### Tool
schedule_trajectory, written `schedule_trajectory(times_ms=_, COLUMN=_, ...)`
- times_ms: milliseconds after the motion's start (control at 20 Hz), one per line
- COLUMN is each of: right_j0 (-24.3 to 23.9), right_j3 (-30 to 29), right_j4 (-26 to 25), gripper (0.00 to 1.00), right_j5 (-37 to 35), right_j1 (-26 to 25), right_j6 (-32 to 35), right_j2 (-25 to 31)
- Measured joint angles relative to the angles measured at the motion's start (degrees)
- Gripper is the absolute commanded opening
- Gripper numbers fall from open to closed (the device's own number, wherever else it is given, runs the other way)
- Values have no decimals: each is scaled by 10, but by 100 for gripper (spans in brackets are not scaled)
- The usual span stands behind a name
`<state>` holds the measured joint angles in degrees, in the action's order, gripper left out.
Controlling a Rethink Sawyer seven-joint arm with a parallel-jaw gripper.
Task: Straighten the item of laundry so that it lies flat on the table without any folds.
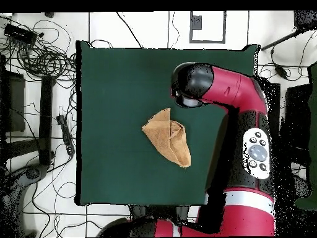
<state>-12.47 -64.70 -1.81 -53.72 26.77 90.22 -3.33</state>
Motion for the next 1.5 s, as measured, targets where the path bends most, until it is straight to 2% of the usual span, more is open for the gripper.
schedule_trajectory(times_ms=750, right_j0=14, right_j3=28, right_j4=0, gripper=100, right_j5=-9, right_j1=-2, right_j6=0, right_j2=0)
schedule_trajectory(times_ms=1500, right_j0=32, right_j3=31, right_j4=2, gripper=100, right_j5=-9, right_j1=-6, right_j6=0, right_j2=0)
